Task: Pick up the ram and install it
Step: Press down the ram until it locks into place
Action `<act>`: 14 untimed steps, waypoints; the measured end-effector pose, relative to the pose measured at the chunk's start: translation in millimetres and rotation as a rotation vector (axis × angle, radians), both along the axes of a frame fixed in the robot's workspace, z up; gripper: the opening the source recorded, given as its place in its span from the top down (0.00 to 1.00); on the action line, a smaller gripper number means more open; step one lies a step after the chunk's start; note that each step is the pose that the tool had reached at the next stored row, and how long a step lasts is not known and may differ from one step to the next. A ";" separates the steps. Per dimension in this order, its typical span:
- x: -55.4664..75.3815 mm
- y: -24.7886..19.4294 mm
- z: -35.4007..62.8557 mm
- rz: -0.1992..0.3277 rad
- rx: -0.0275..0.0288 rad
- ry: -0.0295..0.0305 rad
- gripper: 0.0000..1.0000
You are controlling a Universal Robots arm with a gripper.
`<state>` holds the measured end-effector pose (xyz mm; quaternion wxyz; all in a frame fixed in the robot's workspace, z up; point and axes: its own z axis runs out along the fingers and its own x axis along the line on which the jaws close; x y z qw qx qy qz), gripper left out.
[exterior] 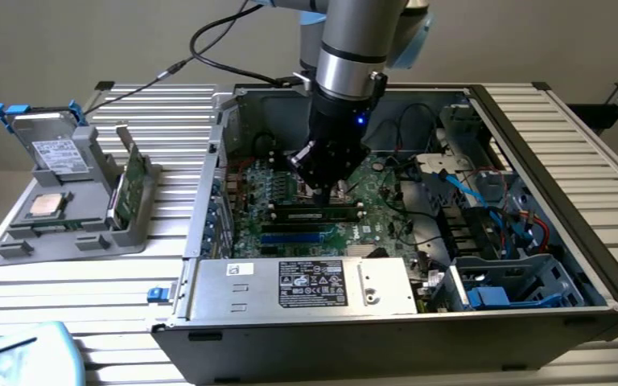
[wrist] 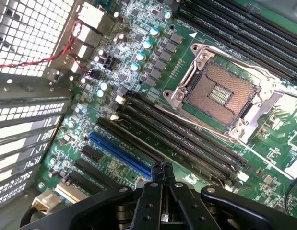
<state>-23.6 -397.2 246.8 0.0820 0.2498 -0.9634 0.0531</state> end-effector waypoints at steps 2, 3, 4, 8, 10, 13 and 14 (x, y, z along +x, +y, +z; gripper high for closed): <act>0.0 0.0 0.0 -0.012 -0.0117 -0.0075 0.89; 0.0 0.0 0.0 -0.018 -0.0182 -0.0120 0.89; 0.0 0.0 0.0 -0.023 -0.0243 -0.0164 0.89; 0.0 -0.1 0.1 -0.054 -0.0371 -0.0329 0.89; 0.0 0.0 0.0 -0.072 -0.0402 -0.0403 0.89; 0.1 0.1 -0.1 -0.103 -0.0427 -0.0482 0.89; 0.0 0.0 0.0 -0.114 -0.0432 -0.0501 0.89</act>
